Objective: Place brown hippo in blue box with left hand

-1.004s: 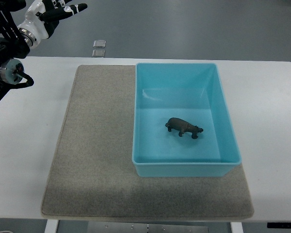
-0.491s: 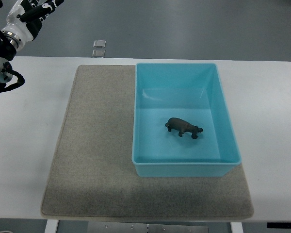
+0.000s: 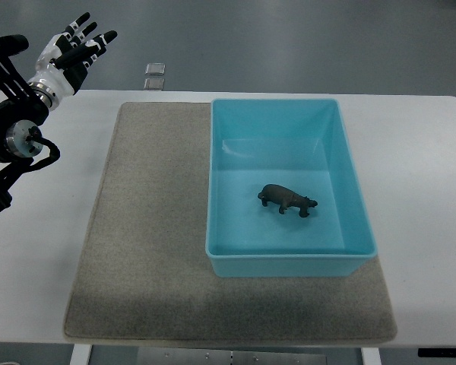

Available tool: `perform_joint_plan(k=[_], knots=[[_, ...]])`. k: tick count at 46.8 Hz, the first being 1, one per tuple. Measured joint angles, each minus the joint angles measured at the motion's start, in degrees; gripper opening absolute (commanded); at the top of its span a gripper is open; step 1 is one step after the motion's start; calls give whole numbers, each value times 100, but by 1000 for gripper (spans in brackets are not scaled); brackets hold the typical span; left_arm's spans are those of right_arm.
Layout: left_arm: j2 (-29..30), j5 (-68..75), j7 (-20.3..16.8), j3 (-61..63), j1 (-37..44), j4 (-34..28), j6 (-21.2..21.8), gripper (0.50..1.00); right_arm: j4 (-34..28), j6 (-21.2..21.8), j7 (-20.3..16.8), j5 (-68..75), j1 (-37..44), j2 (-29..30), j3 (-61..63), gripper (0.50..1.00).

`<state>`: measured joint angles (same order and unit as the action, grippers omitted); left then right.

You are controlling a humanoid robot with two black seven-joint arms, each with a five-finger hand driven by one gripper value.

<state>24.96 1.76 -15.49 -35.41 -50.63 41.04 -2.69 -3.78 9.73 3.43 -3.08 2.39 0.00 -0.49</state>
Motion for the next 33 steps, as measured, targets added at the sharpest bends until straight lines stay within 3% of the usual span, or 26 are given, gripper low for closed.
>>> perform_joint_plan(k=[18,33], knots=[[-176,-184,2,-113,127,-6,-338,996,0,0,0,0,-6,0,-1,936],[-211,-176,-5,-132,202,4,-302,996,-11,57,0,15,-3,0,8,936]])
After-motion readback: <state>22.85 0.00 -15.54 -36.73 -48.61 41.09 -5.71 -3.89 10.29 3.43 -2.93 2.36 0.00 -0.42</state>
